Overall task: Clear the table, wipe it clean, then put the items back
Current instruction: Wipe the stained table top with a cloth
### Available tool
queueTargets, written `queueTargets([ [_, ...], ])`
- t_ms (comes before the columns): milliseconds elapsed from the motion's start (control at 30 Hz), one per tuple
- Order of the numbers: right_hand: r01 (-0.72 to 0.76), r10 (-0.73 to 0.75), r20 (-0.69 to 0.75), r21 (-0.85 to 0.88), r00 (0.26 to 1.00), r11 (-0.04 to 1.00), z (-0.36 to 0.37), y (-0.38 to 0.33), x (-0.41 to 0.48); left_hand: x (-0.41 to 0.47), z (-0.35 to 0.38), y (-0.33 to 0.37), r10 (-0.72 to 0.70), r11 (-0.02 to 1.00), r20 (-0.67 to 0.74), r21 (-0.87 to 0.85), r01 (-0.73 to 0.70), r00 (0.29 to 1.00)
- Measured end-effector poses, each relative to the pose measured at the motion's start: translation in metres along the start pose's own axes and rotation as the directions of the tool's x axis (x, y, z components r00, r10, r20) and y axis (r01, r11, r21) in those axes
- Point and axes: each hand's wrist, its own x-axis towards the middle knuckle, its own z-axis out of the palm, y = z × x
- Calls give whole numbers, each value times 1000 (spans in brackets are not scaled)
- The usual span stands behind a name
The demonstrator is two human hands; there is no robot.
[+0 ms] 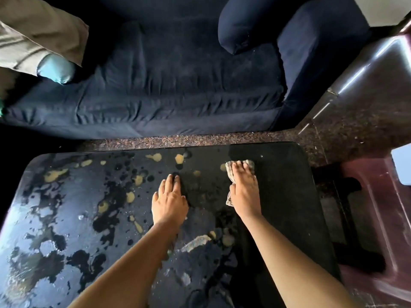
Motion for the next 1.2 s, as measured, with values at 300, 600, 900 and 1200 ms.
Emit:
queueTargets([
  [300,409,-361,229,-218,904,886,12,-17,26,28,-1,-35,23,1000,77,7,-23,997],
  [600,131,-109,102,-239,989,962,21,-41,76,37,-6,-39,47,998,115,27,-50,992],
  [900,91,-67,93,-285,993,954,7,-16,78,37,-7,-28,-8,998,140,56,0,990],
  [1200,478,-415,273,-230,868,848,3,-3,47,39,-9,-23,-24,996,155,87,10,988],
])
